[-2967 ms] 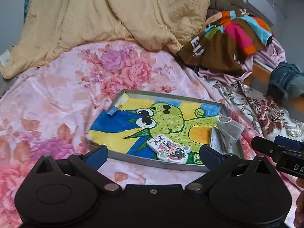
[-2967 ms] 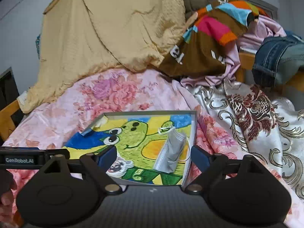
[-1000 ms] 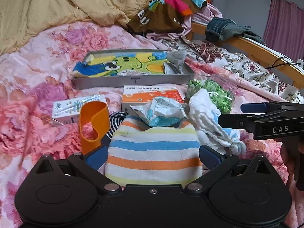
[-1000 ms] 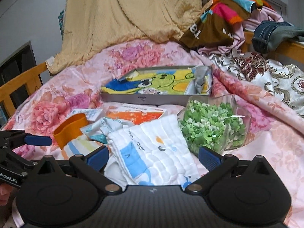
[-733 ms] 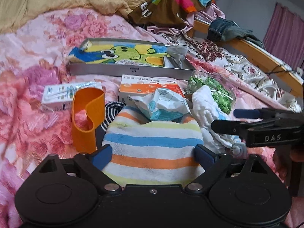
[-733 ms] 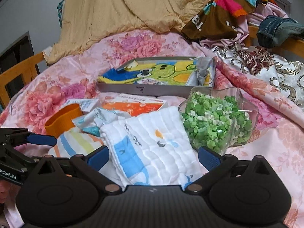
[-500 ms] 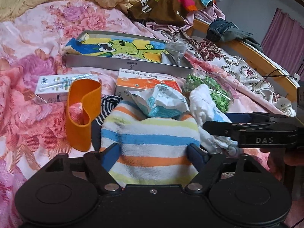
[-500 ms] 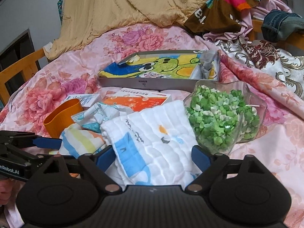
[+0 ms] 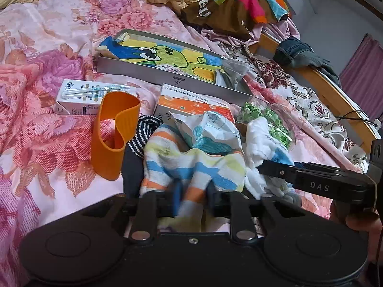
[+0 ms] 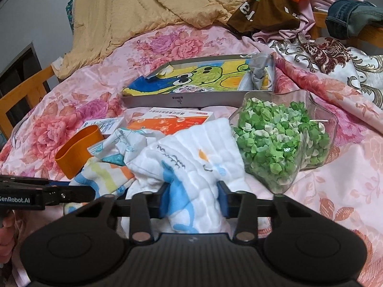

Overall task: Organize soft objects
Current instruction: 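Grasp and lift the striped towel with the left tool while the right tool grasps the white towel, then carry the striped towel with the left tool over the tray while the right tool carries the white towel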

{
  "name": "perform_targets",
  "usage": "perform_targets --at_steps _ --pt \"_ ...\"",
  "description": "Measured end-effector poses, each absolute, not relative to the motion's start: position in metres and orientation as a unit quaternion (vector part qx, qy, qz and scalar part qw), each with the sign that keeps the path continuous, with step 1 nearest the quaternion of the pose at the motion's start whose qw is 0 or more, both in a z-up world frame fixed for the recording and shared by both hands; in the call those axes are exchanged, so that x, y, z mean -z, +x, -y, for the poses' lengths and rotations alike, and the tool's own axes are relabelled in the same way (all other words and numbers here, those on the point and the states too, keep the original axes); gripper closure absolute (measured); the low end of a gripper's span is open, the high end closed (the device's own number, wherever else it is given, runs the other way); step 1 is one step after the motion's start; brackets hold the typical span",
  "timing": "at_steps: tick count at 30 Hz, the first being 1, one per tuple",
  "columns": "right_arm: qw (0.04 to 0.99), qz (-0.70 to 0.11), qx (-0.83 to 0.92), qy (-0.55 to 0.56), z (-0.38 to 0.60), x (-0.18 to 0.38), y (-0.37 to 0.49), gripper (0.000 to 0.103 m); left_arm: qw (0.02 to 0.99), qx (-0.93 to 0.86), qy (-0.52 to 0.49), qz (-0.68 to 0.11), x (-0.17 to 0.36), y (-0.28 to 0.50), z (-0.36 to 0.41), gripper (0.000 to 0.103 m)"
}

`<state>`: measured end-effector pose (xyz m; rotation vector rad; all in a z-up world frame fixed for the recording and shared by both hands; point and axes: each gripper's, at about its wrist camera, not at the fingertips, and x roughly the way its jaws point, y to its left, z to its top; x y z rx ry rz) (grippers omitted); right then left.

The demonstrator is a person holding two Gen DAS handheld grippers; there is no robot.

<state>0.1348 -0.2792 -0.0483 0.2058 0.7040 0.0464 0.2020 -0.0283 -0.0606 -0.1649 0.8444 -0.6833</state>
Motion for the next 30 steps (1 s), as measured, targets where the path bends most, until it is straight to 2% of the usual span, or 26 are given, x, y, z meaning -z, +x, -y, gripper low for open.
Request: perform_targets --at_steps 10,30 --pt "0.941 -0.318 -0.034 0.112 0.280 0.036 0.121 0.076 0.875 0.266 -0.081 -0.397 0.048 0.177 0.032 0.095" --pt "0.960 -0.242 -0.042 0.137 0.286 0.006 0.091 0.077 0.898 0.242 -0.057 -0.364 -0.027 0.142 0.037 0.098"
